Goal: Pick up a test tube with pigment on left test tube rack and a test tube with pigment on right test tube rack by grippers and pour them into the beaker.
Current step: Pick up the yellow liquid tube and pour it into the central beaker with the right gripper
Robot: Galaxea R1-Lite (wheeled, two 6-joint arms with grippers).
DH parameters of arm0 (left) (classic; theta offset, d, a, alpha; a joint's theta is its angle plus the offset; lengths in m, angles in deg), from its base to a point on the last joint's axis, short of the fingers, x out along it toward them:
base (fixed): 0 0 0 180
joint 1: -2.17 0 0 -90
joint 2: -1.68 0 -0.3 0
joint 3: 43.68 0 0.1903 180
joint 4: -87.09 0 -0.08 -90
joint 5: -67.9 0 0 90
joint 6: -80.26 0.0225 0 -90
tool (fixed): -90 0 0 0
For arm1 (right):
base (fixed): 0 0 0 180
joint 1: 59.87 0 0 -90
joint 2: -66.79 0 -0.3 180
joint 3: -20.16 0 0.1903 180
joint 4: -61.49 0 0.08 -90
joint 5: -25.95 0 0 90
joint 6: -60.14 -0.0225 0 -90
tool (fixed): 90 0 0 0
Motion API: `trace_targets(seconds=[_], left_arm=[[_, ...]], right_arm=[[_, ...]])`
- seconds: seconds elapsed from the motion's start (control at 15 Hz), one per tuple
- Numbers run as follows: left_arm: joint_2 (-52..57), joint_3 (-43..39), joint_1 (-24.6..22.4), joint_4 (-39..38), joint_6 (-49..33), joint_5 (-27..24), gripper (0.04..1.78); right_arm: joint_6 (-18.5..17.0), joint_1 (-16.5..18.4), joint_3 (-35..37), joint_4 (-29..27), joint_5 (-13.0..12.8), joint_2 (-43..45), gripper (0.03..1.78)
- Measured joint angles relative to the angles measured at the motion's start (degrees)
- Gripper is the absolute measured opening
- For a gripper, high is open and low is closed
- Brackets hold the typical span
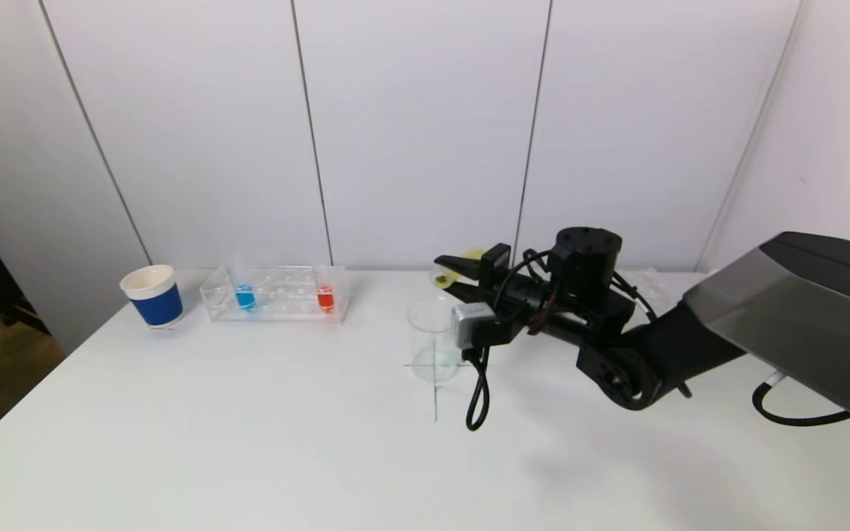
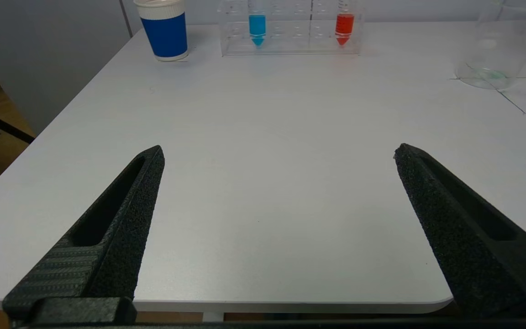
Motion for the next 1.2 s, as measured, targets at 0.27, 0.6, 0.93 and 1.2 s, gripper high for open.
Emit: trace_targets(seconds=[0.27,0.6,0.93,1.2], left_arm=[[0.0,0.0,0.0,0.0,0.0,0.0,1.76],[0.0,0.0,0.0,0.0,0.0,0.0,1.76],[0.0,0.0,0.0,0.0,0.0,0.0,1.76],[0.0,0.0,0.0,0.0,0.0,0.0,1.76]], right_arm=[[2.2,-0.3,0.3,-0.1,0.0,0.0,0.47],[4.0,0.0,0.9,-0.2,0.0,0.0,0.47],[6.6,0.5,1.1,-1.9,0.0,0.1,0.47],[9.4,1.1,0.8,-4.2,0.0,0.3,0.47]])
